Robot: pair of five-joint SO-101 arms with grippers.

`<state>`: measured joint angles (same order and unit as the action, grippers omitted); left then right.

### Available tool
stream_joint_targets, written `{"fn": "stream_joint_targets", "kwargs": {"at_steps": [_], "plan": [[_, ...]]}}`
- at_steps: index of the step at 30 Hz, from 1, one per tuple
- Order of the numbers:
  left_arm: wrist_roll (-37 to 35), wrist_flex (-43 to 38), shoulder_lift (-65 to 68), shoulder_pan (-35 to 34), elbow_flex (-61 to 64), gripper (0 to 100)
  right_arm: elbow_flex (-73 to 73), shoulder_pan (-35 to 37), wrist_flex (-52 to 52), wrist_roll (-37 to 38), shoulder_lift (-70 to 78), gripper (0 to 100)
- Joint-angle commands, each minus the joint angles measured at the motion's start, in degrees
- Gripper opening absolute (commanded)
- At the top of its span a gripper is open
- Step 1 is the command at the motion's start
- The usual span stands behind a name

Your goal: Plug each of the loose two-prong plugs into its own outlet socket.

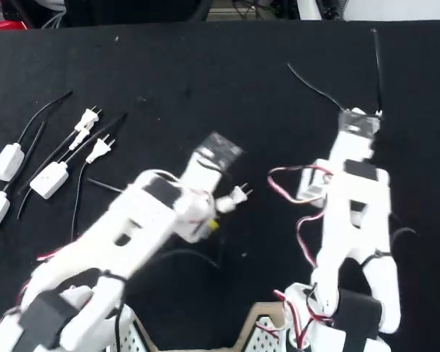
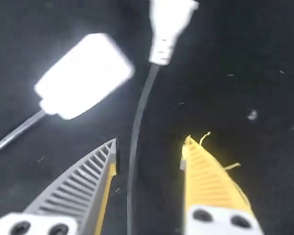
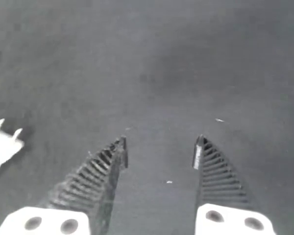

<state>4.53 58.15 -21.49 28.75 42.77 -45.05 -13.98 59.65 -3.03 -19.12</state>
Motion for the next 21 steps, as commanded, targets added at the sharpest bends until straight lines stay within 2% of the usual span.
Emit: {"fn": "stream_joint_targets", "kwargs": {"at_steps": [1, 4, 6, 9, 15, 21], "plan": [[-0.4, 6.9, -9.1, -11.9, -3.5, 22, 0.1, 8.4, 0.5, 0.0, -1.9, 21.8], [-0.4, 6.5, -13.5, -19.7, 0.7, 22, 0.1, 16.3, 0.0, 0.0, -1.9, 21.8], [-0.8, 3.5, -15.3, -24.3, 4.6, 22, 0.1, 21.2, -1.1, -0.9, -1.8, 21.9], [-1.1, -2.6, -17.3, -28.7, 11.0, 22, -1.8, 26.1, -5.4, -7.7, -1.0, 21.9], [-5.9, -10.2, -18.5, -29.6, 18.1, 22, -4.6, 30.9, -16.8, -22.8, 6.8, 21.7], [-5.8, -13.3, -18.4, -29.7, 20.7, 22, -0.1, 32.7, -17.7, -25.9, 14.5, 21.6]]}}
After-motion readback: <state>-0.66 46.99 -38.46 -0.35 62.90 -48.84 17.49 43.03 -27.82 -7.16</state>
